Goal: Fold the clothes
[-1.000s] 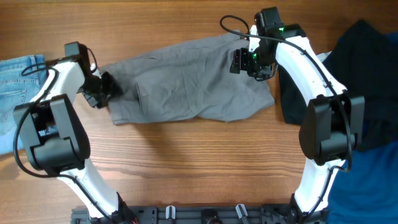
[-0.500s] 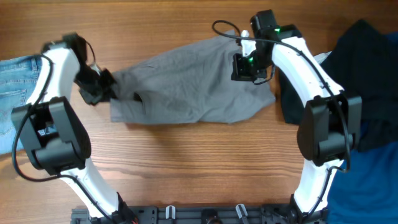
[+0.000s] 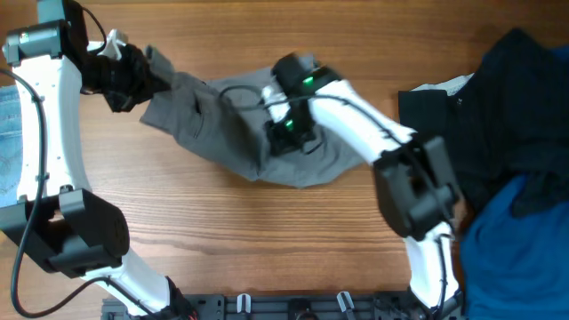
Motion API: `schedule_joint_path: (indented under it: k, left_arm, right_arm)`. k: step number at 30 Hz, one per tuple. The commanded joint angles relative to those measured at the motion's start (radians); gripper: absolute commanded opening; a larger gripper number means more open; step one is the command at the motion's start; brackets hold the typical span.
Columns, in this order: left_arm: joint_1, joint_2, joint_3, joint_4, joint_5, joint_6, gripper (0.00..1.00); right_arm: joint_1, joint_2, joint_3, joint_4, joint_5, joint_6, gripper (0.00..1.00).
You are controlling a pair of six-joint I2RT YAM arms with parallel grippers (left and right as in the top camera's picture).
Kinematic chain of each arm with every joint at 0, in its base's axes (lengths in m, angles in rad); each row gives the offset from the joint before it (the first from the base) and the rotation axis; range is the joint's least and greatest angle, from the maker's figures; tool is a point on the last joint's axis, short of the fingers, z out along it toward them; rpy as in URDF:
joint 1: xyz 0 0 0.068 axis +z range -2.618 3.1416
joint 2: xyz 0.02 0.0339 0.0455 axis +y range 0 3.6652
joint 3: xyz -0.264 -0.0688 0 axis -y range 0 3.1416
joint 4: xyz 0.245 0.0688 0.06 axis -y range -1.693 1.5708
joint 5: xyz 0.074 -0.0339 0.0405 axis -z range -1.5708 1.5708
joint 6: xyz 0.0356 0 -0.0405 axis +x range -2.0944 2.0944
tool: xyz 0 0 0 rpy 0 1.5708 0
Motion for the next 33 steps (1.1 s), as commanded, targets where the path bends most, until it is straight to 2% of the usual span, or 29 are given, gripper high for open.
schedule_joint_path:
  k: [1,4,7,11,13,17,22,26,33]
  left_arm:
    - [-0.006,-0.049,0.015,0.028,0.139,-0.038,0.04]
    - [-0.021,-0.055,0.015,0.043,0.143,-0.038,0.04]
    - [-0.039,-0.055,0.015,0.071,0.142,-0.037,0.04]
    - [-0.076,-0.055,0.015,0.089,0.137,-0.037,0.04]
    - [-0.100,-0.055,0.015,0.086,0.106,-0.036,0.04]
    - [-0.150,-0.055,0.015,0.073,0.012,-0.036,0.04]
    - [-0.222,-0.055,0.015,0.080,-0.074,-0.037,0.04]
    - [-0.300,-0.055,0.013,0.097,-0.092,-0.037,0.04]
    - [-0.442,-0.039,0.005,0.153,-0.129,-0.047,0.04]
  right_arm:
    - [0.054,0.086,-0.003,0.077,-0.170,0.011,0.04]
    - [0.094,0.121,-0.003,0.170,-0.236,0.082,0.04]
    - [0.126,0.129,-0.003,0.256,-0.362,0.077,0.04]
    - [0.132,0.124,-0.002,0.308,-0.340,0.095,0.04]
    - [0.101,0.109,-0.002,0.285,-0.269,0.134,0.06]
    - [-0.004,0.041,-0.002,0.206,-0.217,0.116,0.07]
    - [-0.198,-0.084,-0.002,0.077,-0.124,0.067,0.09]
    - [-0.341,-0.103,-0.003,-0.044,0.010,0.034,0.09]
    - [-0.389,-0.064,-0.031,-0.103,0.050,-0.027,0.09]
